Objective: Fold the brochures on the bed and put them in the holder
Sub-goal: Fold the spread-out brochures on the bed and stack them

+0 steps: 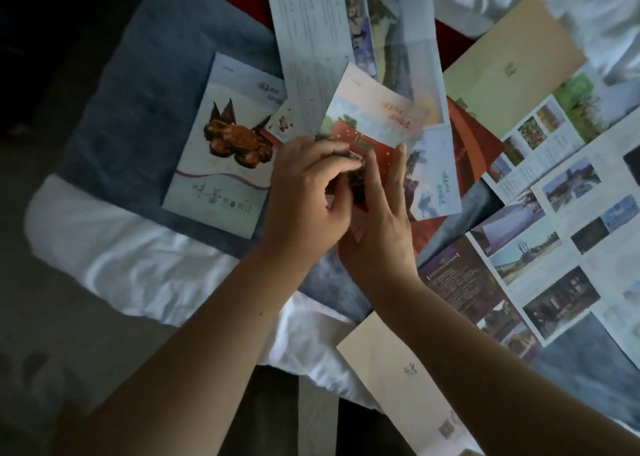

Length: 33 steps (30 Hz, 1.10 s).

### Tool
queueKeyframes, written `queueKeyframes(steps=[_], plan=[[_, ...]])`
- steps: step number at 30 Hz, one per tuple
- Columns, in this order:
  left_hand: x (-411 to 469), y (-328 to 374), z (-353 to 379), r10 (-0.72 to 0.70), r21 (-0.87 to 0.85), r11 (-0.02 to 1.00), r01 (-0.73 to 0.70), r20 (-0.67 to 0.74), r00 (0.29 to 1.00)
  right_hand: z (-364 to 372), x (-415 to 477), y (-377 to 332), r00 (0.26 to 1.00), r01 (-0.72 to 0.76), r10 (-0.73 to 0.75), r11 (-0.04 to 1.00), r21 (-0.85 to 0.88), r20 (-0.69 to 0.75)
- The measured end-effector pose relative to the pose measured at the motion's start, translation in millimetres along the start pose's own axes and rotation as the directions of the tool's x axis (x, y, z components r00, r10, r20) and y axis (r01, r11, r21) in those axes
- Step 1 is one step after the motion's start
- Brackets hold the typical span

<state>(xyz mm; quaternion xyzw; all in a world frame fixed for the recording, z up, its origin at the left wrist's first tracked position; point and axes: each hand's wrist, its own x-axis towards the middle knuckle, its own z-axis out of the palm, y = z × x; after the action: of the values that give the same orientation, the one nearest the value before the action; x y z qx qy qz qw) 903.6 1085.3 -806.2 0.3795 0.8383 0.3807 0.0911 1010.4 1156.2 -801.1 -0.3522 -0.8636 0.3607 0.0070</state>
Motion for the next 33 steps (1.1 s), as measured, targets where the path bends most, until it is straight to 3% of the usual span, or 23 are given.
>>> queueKeyframes(steps=[8,13,17,20,23,28,33], plan=[[2.7,-74.6,-80.4,-0.077,0.1,0.991,0.083,-0.067,0.995,65.1,26.5,-68.7,0.969,0.179,-0.182,0.983,0.036,0.167],[-7.8,-109.5,-101.5,-0.16,0.155,0.974,0.166,-0.048,0.986,94.5,28.0,-82.0,0.956,0.188,-0.18,0.982,-0.011,0.23],[-13.3,-119.8,-98.9,-0.228,0.187,0.957,0.221,0.017,0.973,96.0,41.2,-67.2,0.973,0.185,-0.141,0.948,-0.259,0.181],[-15.8,-119.7,-87.7,-0.285,0.301,0.921,0.248,0.086,0.955,86.0,51.7,-48.0,0.982,0.132,-0.06,0.895,-0.427,0.177],[-19.0,-116.0,-72.3,-0.327,0.416,0.876,0.243,0.143,0.934,75.3,57.5,-28.7,0.979,0.144,-0.05,0.858,-0.492,0.198],[-19.0,-117.7,-61.1,-0.311,0.447,0.871,0.205,0.177,0.934,57.1,71.2,-8.2,0.981,0.15,-0.05,0.805,-0.573,0.187],[-17.0,-118.0,-60.6,-0.263,0.438,0.884,0.16,0.185,0.947,41.9,94.6,1.3,0.997,-0.028,0.064,0.794,-0.607,0.039]])
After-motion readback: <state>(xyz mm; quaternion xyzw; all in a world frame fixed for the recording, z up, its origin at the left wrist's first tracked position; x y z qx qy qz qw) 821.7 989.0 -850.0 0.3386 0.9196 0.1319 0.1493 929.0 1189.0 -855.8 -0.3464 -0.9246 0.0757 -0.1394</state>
